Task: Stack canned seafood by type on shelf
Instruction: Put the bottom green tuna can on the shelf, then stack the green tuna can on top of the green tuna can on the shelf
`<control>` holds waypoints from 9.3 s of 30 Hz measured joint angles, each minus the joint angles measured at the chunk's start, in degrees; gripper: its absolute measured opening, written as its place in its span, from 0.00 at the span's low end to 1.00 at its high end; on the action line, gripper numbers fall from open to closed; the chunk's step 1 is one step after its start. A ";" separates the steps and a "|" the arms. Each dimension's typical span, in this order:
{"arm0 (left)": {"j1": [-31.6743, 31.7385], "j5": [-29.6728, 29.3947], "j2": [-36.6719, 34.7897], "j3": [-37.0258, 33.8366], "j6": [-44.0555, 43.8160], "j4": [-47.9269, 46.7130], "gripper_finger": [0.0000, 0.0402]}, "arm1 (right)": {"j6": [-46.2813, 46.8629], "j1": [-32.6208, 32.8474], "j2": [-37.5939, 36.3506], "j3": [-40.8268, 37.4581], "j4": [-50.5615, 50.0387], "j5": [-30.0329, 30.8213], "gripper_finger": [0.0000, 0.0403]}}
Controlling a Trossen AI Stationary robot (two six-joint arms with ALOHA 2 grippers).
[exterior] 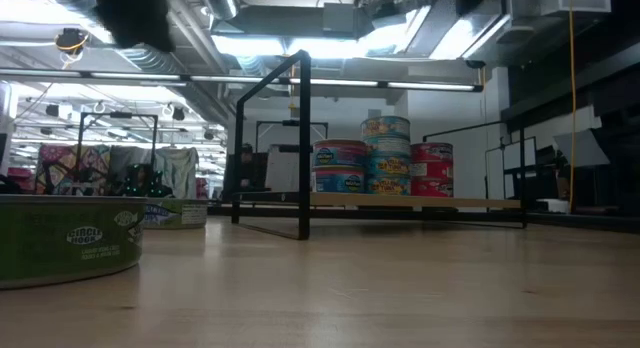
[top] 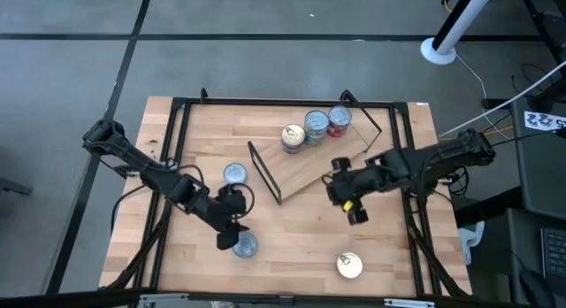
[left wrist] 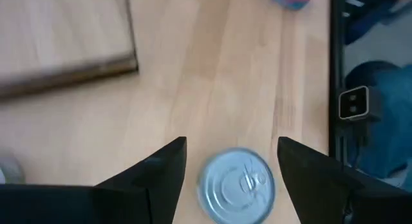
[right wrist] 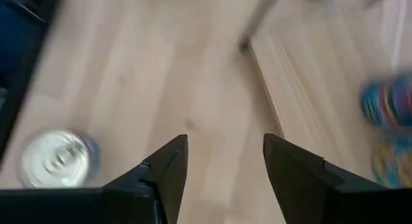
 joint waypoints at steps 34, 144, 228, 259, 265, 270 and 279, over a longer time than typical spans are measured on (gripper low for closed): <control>-3.63 8.67 15.04 -7.01 -35.58 7.58 0.59 | -28.57 6.77 0.06 -30.66 60.44 4.25 0.50; 11.98 16.03 16.70 -7.01 -31.42 34.38 0.00 | -58.63 16.87 22.59 -32.35 86.56 28.29 0.50; 12.02 18.79 16.63 -6.92 -14.72 34.07 0.39 | -47.34 -1.99 19.16 -32.19 64.10 38.83 0.40; 12.02 18.79 15.23 -6.87 -14.36 34.11 0.39 | -47.42 -3.74 19.49 -24.01 54.48 33.06 0.53; 12.07 20.93 14.70 -6.87 -14.14 33.77 0.39 | -43.91 -3.28 19.49 -21.13 48.33 33.18 0.53; 12.29 22.97 11.41 -6.87 -14.37 27.11 0.39 | -39.55 -2.42 19.49 -17.46 39.13 33.62 0.53; 12.29 17.59 3.06 -6.79 -11.80 4.43 0.39 | -29.09 1.42 19.45 -10.77 25.03 33.46 0.53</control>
